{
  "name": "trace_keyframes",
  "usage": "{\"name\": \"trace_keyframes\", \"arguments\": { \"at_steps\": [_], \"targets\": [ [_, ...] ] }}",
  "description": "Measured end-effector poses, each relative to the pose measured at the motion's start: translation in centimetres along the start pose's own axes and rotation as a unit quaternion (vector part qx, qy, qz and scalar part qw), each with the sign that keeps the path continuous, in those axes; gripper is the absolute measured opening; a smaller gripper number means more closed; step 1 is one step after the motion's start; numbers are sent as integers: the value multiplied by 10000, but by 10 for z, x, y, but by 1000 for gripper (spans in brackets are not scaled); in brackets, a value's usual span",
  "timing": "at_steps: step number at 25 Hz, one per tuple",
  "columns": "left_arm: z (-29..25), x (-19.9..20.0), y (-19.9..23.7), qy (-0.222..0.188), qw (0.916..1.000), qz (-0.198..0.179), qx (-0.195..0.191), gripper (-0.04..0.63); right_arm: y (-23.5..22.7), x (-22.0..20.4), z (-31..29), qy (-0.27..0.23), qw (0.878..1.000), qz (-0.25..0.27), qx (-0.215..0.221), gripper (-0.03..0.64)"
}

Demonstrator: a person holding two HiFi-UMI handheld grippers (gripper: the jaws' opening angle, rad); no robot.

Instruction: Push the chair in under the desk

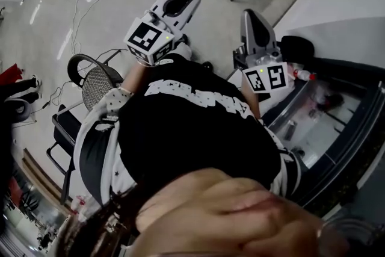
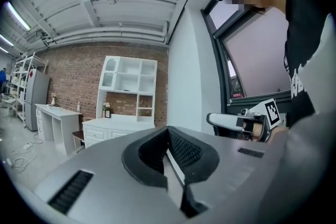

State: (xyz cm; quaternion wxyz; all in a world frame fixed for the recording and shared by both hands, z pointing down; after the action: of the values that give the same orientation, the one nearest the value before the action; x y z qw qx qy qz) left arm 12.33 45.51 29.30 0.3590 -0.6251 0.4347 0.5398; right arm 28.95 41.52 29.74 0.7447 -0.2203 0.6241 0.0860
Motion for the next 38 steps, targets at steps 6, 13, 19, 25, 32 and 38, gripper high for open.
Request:
{"name": "trace_keyframes", "arguments": {
  "at_steps": [6,13,19,25,32,38],
  "targets": [
    [0,-12,15,36,9997,242,75,35,-4,-6,-7,146,9999,-16,-20,32],
    [-23,-6,33,2,9994,320,-140,35,-17,1,-15,202,9993,115,-304,32],
    [-45,-5,56,-27,9988,360,-345,35,-30,1,-39,323,9984,205,-407,32],
    [-68,1,83,-64,9980,266,-566,35,-42,3,-69,415,9975,277,-504,32],
    [-90,-3,129,-19,9974,304,-660,35,-60,-4,-114,532,9964,289,-595,32],
    [-97,-8,171,9,9966,481,-675,35,-61,-5,-156,700,9948,384,-625,32]
  ]
}}
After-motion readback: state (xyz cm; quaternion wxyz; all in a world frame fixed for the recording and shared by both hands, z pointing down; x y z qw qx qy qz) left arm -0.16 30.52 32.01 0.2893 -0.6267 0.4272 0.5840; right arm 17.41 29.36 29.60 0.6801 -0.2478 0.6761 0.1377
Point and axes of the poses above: the fingertips, and each gripper's own axes: z backward along the fingers, y to its left, x out of its top, the point moved 4 cm from there along z, backward along the fingers, and after that the axes turned 7 degrees about y, right-handed, at the moved point
